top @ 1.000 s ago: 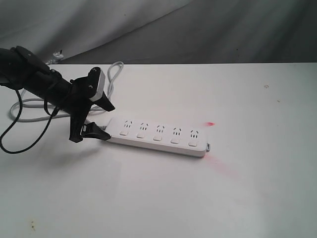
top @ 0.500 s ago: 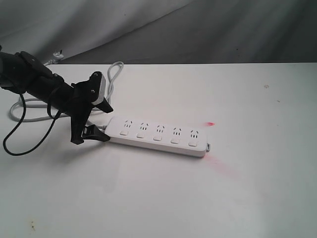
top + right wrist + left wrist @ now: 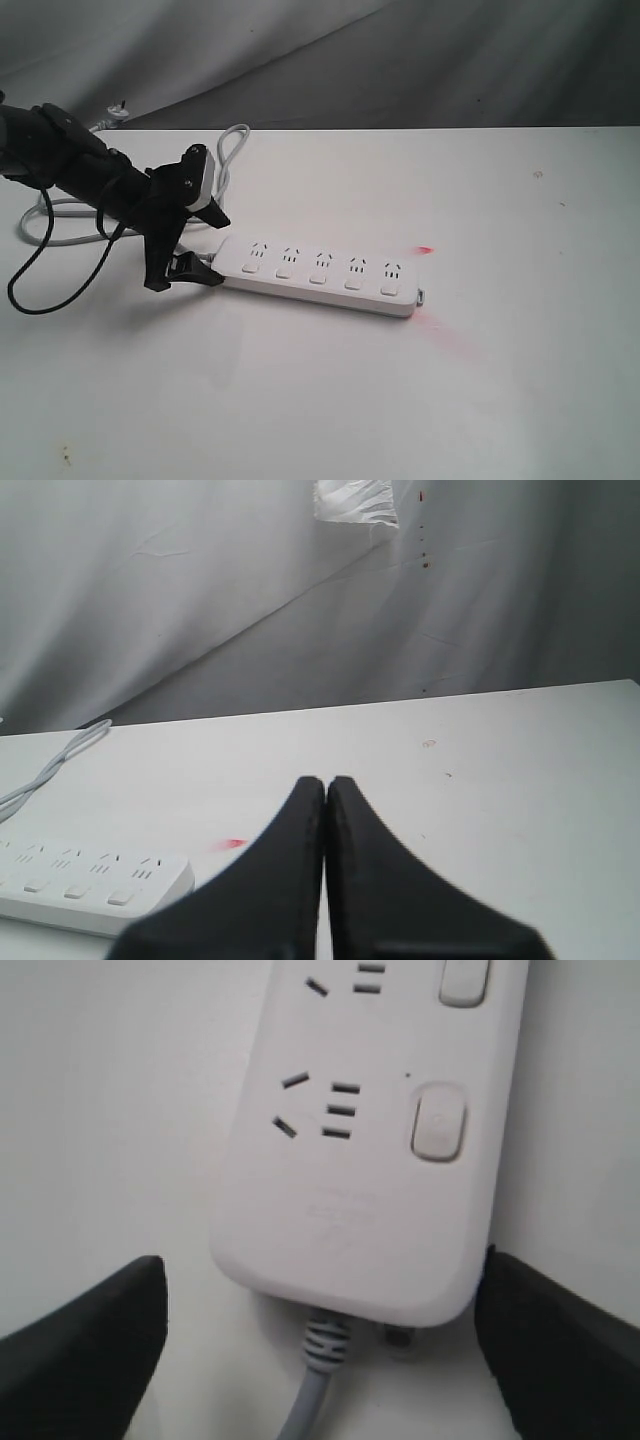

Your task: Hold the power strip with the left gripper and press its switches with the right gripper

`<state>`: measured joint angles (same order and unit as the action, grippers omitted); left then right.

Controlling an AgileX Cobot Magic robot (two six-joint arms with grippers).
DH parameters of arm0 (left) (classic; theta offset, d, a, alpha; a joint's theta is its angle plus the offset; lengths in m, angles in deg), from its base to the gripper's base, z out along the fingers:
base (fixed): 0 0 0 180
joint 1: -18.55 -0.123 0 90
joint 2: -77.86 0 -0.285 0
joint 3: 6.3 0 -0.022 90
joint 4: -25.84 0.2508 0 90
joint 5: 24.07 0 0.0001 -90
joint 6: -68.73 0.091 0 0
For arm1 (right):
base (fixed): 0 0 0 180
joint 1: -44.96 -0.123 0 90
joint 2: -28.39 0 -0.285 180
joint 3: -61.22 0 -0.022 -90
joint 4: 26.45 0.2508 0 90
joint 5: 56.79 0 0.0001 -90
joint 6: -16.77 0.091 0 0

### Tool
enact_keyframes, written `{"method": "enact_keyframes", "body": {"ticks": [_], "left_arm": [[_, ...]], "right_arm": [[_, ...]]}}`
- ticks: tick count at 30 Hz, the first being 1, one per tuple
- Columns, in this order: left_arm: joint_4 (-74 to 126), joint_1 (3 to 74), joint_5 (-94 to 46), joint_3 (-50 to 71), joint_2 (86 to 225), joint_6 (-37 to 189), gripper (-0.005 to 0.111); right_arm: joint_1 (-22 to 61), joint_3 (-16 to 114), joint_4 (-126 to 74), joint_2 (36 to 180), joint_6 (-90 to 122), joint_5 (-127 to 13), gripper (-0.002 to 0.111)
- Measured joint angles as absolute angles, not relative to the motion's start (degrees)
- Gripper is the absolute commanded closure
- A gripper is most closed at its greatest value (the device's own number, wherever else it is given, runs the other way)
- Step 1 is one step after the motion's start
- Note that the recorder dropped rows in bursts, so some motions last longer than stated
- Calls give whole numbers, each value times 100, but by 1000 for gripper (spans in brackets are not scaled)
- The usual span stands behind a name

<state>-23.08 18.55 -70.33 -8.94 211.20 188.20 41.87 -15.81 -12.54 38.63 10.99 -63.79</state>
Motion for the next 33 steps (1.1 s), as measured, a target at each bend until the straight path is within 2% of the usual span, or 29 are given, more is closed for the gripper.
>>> {"method": "enact_keyframes", "body": {"ticks": [33], "left_arm": [[-2120,2059,-7296,-915,21300,18069,30]], "right_arm": [[4187,-1581,-1254,3863,1099,-6379,108]]}}
